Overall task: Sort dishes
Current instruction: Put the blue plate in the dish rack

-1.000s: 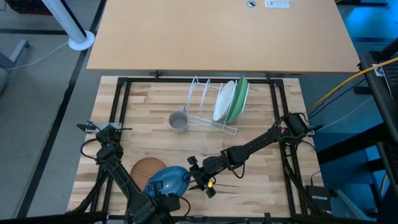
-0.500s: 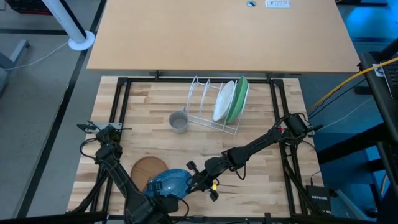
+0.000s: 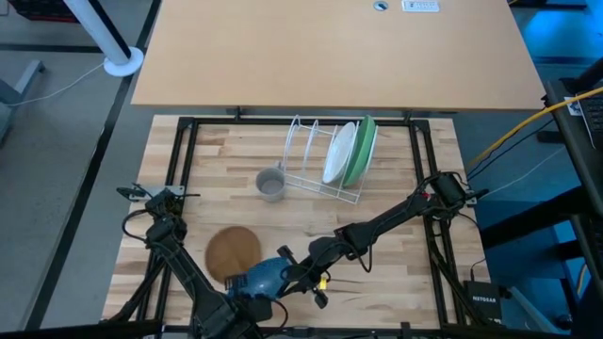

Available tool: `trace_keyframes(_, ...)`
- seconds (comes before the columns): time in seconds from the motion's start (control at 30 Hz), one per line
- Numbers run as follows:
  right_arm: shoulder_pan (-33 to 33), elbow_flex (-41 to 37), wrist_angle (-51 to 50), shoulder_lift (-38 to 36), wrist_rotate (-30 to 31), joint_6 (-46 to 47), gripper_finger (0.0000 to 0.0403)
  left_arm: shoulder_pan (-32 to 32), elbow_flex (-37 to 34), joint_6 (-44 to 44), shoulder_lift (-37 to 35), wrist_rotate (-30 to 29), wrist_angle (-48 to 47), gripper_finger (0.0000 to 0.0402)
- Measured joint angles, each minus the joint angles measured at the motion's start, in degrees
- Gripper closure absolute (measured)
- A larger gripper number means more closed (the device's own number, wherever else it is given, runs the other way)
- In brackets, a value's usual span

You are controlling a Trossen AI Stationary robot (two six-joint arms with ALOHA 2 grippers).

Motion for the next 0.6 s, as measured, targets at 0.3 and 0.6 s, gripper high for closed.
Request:
trace_keyframes(0.3,-0.2,0.7,-0.2,-0.1,1.1,0.2,0.0382,1.6,-0.1,-0.9,0.2,-0.3,0.4,0.0339)
trace_keyframes(0.6,-0.2,0.7,-0.4,-0.1,1.1,0.1,0.0382,3.6,-0.5,1.1,0.2,-0.3,1.2,0.0339)
